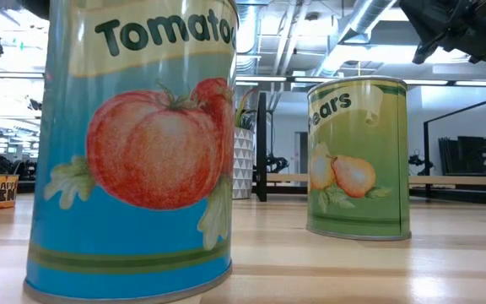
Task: Pick and place cans onto a shelf
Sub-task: Put the canned pears on the shelf
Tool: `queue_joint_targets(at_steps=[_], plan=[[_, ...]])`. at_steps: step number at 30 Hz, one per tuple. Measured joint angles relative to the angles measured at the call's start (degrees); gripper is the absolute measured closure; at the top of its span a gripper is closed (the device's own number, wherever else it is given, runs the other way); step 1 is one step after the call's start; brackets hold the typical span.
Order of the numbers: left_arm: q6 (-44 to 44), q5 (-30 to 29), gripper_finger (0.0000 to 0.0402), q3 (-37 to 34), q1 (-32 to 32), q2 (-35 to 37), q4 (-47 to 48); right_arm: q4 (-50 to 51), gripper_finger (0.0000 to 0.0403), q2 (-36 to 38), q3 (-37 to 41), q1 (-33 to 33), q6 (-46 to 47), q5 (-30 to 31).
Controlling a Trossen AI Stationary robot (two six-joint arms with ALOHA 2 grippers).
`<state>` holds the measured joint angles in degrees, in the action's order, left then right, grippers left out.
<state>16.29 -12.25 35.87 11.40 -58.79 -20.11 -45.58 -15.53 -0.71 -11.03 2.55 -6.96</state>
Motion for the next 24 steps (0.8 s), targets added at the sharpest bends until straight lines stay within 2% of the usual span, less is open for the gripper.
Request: queue_joint_targets(at_steps=[6,11,17,24], plan=[[-0.6,0.0,0.0310,3.4,0.7,-7.1,1.5,0.7,0.0359,0.0,0.0,0.0,0.0,0.0],[-1.5,0.0,0.0310,5.9,0.4,-8.9,7.6,2.4,0.0359,0.0,0.0,0.0,0.0,0.0],[-3.0,-0.1,0.0310,6.6,-1.4,-6.2,9.8,3.9,0.0359,0.0,0.0,0.0,0.0,0.0],[-7.8,-0.1,0.0310,6.6,-5.3,1.0,22.7,3.0,0.0359,0.0,0.0,0.2,6.3,-0.1]])
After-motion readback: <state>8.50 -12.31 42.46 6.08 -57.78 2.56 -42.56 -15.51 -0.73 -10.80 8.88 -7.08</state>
